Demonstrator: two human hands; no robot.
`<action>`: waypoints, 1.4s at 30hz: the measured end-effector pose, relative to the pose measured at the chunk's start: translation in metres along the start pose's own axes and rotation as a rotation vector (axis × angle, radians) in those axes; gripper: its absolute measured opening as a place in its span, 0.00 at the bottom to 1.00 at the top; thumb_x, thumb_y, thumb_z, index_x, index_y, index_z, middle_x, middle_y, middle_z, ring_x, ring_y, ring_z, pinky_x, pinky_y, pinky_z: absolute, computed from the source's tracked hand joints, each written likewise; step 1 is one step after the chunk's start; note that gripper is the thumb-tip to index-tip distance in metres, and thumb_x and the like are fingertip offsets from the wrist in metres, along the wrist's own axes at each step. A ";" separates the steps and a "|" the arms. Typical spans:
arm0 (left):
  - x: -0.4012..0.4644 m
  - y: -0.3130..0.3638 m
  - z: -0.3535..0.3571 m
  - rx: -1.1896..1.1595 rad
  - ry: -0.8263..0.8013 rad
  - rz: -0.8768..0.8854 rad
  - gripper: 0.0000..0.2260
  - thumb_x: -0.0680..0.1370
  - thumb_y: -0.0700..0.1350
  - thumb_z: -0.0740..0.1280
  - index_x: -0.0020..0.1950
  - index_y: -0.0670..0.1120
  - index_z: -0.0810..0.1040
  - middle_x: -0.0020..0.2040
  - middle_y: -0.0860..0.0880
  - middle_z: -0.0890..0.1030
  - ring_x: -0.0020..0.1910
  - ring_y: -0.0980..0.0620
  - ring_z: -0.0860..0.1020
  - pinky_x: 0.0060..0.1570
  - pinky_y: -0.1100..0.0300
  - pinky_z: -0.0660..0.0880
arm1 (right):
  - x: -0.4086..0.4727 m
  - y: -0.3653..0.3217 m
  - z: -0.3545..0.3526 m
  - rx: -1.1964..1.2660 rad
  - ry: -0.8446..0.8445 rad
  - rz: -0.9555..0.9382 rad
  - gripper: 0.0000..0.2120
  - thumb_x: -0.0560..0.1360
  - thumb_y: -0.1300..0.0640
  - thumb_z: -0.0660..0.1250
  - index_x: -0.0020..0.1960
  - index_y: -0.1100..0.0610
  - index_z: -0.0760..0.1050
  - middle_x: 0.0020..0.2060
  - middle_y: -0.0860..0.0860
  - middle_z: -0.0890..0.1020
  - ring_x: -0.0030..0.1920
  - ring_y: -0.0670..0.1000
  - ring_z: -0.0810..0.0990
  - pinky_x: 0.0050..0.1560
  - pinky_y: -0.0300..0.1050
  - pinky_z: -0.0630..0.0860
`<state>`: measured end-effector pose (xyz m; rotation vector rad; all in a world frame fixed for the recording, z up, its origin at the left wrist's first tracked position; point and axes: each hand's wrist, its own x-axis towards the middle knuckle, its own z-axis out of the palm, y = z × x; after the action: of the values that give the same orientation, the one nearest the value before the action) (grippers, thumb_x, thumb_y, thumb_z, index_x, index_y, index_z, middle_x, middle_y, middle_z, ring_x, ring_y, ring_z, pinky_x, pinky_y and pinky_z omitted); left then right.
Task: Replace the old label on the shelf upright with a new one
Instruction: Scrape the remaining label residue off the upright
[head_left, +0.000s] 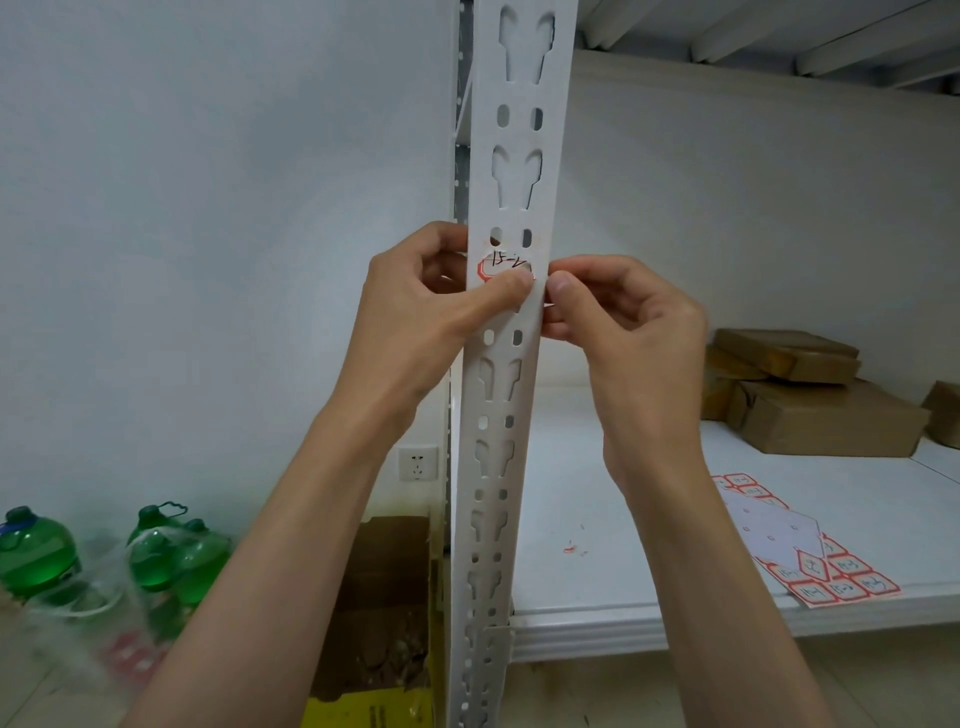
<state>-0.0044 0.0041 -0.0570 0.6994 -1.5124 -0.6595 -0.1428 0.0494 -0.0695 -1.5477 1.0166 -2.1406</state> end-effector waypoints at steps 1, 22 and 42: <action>0.000 0.001 0.001 -0.008 0.000 -0.001 0.14 0.73 0.48 0.77 0.57 0.47 0.82 0.48 0.51 0.87 0.47 0.54 0.85 0.48 0.60 0.81 | 0.000 0.000 0.000 0.003 -0.003 0.005 0.04 0.78 0.62 0.70 0.50 0.56 0.83 0.42 0.50 0.87 0.44 0.51 0.86 0.44 0.39 0.82; -0.003 0.021 0.023 0.427 0.227 0.064 0.17 0.63 0.61 0.69 0.43 0.51 0.79 0.34 0.59 0.80 0.35 0.63 0.78 0.36 0.66 0.73 | 0.001 0.003 0.000 -0.016 -0.001 -0.002 0.07 0.78 0.63 0.69 0.47 0.53 0.83 0.41 0.51 0.86 0.43 0.50 0.86 0.45 0.41 0.82; 0.000 0.019 0.023 0.485 0.227 0.110 0.16 0.62 0.59 0.67 0.40 0.48 0.77 0.30 0.57 0.77 0.31 0.60 0.74 0.30 0.70 0.65 | 0.000 0.006 0.001 -0.065 0.017 -0.039 0.06 0.78 0.63 0.70 0.46 0.53 0.83 0.41 0.49 0.86 0.43 0.50 0.86 0.49 0.48 0.84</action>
<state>-0.0278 0.0163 -0.0436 1.0117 -1.4951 -0.1172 -0.1426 0.0448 -0.0738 -1.5948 1.0806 -2.1703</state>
